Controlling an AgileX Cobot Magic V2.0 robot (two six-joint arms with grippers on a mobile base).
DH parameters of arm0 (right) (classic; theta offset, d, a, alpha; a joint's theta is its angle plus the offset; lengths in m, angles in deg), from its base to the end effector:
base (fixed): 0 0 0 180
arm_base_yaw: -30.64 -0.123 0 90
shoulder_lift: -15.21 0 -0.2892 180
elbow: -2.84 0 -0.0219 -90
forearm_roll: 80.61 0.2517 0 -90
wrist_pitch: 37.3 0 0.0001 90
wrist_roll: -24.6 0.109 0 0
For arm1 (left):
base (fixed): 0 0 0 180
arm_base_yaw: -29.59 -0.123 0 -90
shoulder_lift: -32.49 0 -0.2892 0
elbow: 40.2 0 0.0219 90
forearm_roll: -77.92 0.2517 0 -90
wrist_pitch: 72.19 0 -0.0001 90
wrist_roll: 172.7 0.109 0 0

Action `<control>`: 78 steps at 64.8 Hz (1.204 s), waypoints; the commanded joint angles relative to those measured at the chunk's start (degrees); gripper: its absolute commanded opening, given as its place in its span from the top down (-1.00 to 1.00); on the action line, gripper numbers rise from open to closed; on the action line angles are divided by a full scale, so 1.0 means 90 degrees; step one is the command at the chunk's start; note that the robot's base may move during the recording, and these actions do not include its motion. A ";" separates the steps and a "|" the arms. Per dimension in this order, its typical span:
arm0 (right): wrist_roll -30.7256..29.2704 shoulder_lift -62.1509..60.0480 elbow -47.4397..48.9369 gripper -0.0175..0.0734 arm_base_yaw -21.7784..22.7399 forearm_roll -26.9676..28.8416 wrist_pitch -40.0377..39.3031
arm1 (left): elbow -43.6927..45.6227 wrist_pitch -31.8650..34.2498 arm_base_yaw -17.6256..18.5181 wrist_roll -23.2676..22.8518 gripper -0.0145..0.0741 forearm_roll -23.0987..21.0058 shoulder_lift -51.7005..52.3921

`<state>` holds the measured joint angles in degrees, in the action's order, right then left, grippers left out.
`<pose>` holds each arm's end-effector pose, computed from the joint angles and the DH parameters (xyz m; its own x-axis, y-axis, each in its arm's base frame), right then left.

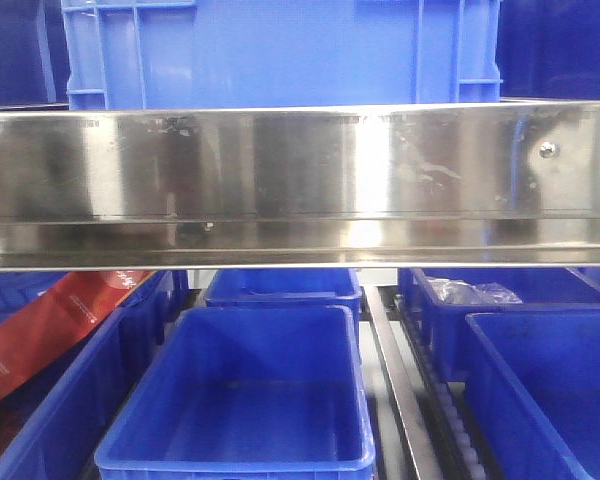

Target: Place valve from conveyor to right shelf box

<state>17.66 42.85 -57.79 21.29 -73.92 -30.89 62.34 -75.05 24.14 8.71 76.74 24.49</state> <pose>0.1017 0.0182 0.2777 -0.0789 -0.0181 -0.9967 -0.1756 0.9844 -0.0040 0.0714 0.0067 0.2081 0.0288 0.0068 -0.9996 -0.0941 0.9956 0.0041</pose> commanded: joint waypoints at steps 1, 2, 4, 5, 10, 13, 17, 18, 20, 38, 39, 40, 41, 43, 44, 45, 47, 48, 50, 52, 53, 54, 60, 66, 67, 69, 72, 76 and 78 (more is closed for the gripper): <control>-0.0007 -0.0517 -0.0358 0.97 0.0469 -0.0010 -0.0042 | 0.0014 0.0125 0.0008 -0.0044 0.92 0.0016 0.0036; -0.0007 -0.0595 -0.0421 0.97 0.0529 0.0008 -0.0043 | 0.0014 0.0125 0.0008 -0.0044 0.92 0.0016 0.0036; 0.0005 -0.0783 -0.0574 0.97 0.0667 0.0024 -0.0043 | 0.0014 0.0125 0.0008 -0.0044 0.92 0.0016 0.0036; 0.0035 -0.0854 -0.0635 0.97 0.0717 0.0024 -0.0043 | 0.0014 0.0125 0.0008 -0.0044 0.92 0.0016 0.0036; 0.0236 -0.1238 -0.1002 0.97 0.0964 0.0024 -0.0043 | 0.0014 0.0125 0.0008 -0.0044 0.92 0.0016 0.0036; 0.0245 -0.1486 -0.1174 0.97 0.1047 0.0024 -0.0043 | 0.0014 0.0125 0.0008 -0.0044 0.92 0.0016 0.0036; 0.0251 -0.1782 -0.1417 0.97 0.1124 0.0024 -0.0043 | 0.0014 0.0125 0.0008 -0.0044 0.92 0.0016 0.0036; 0.0251 -0.1856 -0.1468 0.97 0.1126 0.0024 -0.0043 | 0.0014 0.0125 0.0008 -0.0044 0.92 0.0016 0.0036; 0.0251 -0.2038 -0.1567 0.97 0.1135 0.0024 -0.0043 | 0.0014 0.0125 0.0008 -0.0044 0.92 0.0016 0.0036; 0.0251 -0.2219 -0.1856 0.97 0.1135 -0.0176 0.0006 | 0.0014 0.0125 0.0008 -0.0044 0.92 0.0016 0.0036; 0.0251 -0.2219 -0.1856 0.97 0.1135 -0.0176 0.0006 | 0.0014 0.0125 0.0008 -0.0044 0.92 0.0016 0.0036; 0.0251 -0.2219 -0.1856 0.97 0.1135 -0.0172 -0.0009 | 0.0014 0.0125 0.0008 -0.0044 0.92 0.0016 0.0036; 0.0251 -0.2219 -0.1856 0.97 0.1135 -0.0172 -0.0027 | 0.0014 0.0125 0.0008 -0.0044 0.92 0.0016 0.0036; 0.0251 -0.2219 -0.1856 0.97 0.1135 -0.0172 -0.0048 | 0.0014 0.0125 0.0008 -0.0044 0.92 0.0016 0.0036; 0.0251 -0.2219 -0.1856 0.97 0.1135 -0.0172 -0.0061 | 0.0014 0.0125 0.0008 -0.0044 0.92 0.0016 0.0036; 0.0251 -0.2219 -0.1856 0.97 0.1135 -0.0172 -0.0080 | 0.0014 0.0125 0.0008 -0.0044 0.92 0.0016 0.0036; 0.0251 -0.2219 -0.1856 0.97 0.1135 -0.0172 -0.0098 | 0.0014 0.0125 0.0008 -0.0044 0.92 0.0016 0.0036; 0.0251 -0.2219 -0.1856 0.97 0.1135 -0.0172 -0.0098 | 0.0014 0.0125 0.0008 -0.0044 0.92 0.0016 0.0036; 0.0251 -0.2219 -0.1856 0.97 0.1135 -0.0172 -0.0098 | 0.0014 0.0125 0.0008 -0.0044 0.92 0.0016 0.0036; 0.0251 -0.2219 -0.1856 0.97 0.1135 -0.0172 -0.0098 | 0.0014 0.0125 0.0008 -0.0044 0.92 0.0016 0.0036; 0.0251 -0.2219 -0.1856 0.97 0.1135 -0.0172 -0.0098 | 0.0014 0.0125 0.0008 -0.0044 0.92 0.0016 0.0036; 0.0251 -0.2219 -0.1856 0.97 0.1135 -0.0172 -0.0098 | 0.0014 0.0125 0.0008 -0.0044 0.92 0.0016 0.0036; 0.0251 -0.2219 -0.1856 0.97 0.1135 -0.0172 -0.0098 | 0.0014 0.0125 0.0008 -0.0044 0.92 0.0016 0.0036; 0.0251 -0.2219 -0.1856 0.97 0.1135 -0.0172 -0.0098 | 0.0014 0.0125 0.0008 -0.0044 0.92 0.0016 0.0036; 0.0251 -0.2219 -0.1856 0.97 0.1135 -0.0172 -0.0098 | 0.0014 0.0125 0.0008 -0.0044 0.92 0.0016 0.0036; 0.0251 -0.2219 -0.1856 0.97 0.1135 -0.0172 -0.0098 | 0.0014 0.0125 0.0008 -0.0044 0.92 0.0016 0.0036; 0.0251 -0.2219 -0.1856 0.97 0.1135 -0.0172 -0.0098 | 0.0014 0.0125 0.0008 -0.0044 0.92 0.0016 0.0036; 0.0251 -0.2219 -0.1856 0.97 0.1135 -0.0172 -0.0098 | 0.0014 0.0125 0.0008 -0.0044 0.92 0.0016 0.0036; 0.0251 -0.2219 -0.1856 0.97 0.1135 -0.0172 -0.0098 | 0.0014 0.0125 0.0008 -0.0044 0.92 0.0016 0.0036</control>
<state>19.89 23.05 -74.34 31.19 -75.00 -30.39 62.34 -74.91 24.14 8.71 76.74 24.49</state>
